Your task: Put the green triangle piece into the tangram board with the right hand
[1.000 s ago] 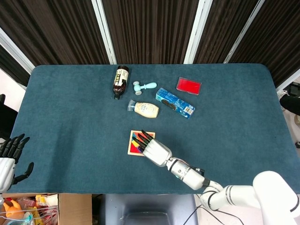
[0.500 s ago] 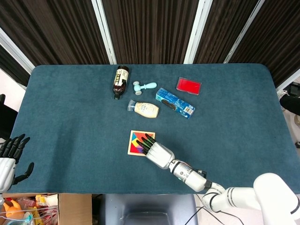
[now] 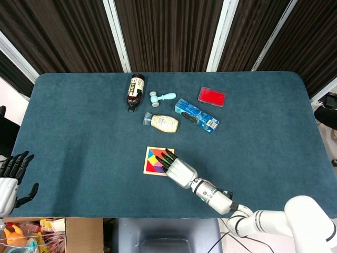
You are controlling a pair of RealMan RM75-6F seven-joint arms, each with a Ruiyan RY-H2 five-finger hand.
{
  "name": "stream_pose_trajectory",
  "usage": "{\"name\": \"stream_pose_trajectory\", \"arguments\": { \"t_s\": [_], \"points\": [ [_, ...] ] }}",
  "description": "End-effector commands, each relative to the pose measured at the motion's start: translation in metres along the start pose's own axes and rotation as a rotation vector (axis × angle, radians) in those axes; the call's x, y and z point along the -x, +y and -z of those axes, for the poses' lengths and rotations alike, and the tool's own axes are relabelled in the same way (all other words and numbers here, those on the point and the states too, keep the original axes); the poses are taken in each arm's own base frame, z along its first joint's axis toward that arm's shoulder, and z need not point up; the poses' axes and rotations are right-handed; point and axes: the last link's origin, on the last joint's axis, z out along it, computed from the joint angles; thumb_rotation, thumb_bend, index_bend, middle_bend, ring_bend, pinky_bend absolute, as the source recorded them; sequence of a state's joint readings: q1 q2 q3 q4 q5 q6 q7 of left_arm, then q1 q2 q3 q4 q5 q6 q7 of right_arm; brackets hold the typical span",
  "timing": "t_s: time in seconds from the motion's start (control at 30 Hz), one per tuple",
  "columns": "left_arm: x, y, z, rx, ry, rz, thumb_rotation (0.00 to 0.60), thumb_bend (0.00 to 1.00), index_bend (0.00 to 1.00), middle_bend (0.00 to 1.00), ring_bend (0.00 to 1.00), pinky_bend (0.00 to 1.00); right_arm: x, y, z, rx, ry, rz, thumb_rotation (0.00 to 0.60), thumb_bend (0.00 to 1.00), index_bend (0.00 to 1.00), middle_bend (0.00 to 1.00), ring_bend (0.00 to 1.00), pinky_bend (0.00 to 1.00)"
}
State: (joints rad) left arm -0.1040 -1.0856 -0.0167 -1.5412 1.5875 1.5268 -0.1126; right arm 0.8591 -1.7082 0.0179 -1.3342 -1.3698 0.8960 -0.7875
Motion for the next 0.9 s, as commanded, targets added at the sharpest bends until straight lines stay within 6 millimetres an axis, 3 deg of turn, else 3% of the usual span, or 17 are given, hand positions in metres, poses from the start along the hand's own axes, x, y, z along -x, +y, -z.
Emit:
{"name": "stream_pose_trajectory", "arguments": {
  "t_s": [0.03,0.17,0.27,0.33,0.43,0.53,0.63,0.7,0.9],
  "points": [
    [-0.001,0.000,0.000,0.002,0.002,-0.001,0.600,0.43,0.00,0.00,0.00,0.07,-0.005,0.005,0.004,0.022,0.025,-0.036,0.600,0.46,0.38,0.00,0.00,0.00],
    [-0.001,-0.001,0.001,0.005,0.005,0.000,0.600,0.43,0.00,0.00,0.00,0.07,-0.010,0.025,0.027,0.112,0.089,-0.130,0.600,0.46,0.24,0.00,0.00,0.00],
    [-0.001,-0.001,0.001,0.006,0.005,-0.004,0.600,0.43,0.00,0.00,0.00,0.07,-0.008,0.052,0.068,0.241,0.118,-0.196,0.600,0.42,0.08,0.00,0.00,0.00],
    [-0.001,0.000,0.001,0.010,0.008,-0.006,0.600,0.43,0.00,0.00,0.00,0.07,-0.006,0.071,0.110,0.368,0.123,-0.251,0.600,0.34,0.01,0.00,0.00,0.00],
    [0.001,0.001,0.001,0.014,0.016,-0.019,0.600,0.43,0.00,0.00,0.00,0.07,0.001,0.094,0.178,0.570,0.111,-0.368,0.600,0.25,0.00,0.00,0.00,0.00],
    [0.004,0.003,0.001,0.015,0.006,-0.036,0.600,0.43,0.00,0.00,0.00,0.06,0.015,0.111,0.243,0.771,0.102,-0.455,0.600,0.24,0.00,0.00,0.00,0.00],
    [0.008,0.005,-0.001,0.003,-0.012,-0.052,0.600,0.44,0.00,0.00,0.00,0.06,0.028,0.118,0.292,0.945,0.128,-0.519,0.600,0.24,0.00,0.00,0.00,0.00],
    [0.011,0.007,-0.002,-0.004,-0.028,-0.057,0.600,0.44,0.00,0.00,0.00,0.06,0.028,0.119,0.305,0.968,0.133,-0.526,0.600,0.24,0.00,0.00,0.00,0.00],
    [0.013,0.011,-0.003,0.003,-0.040,-0.066,0.600,0.44,0.00,0.00,0.00,0.06,0.021,0.117,0.310,0.944,0.210,-0.527,0.600,0.22,0.00,0.00,0.00,0.00]
  ]
}}
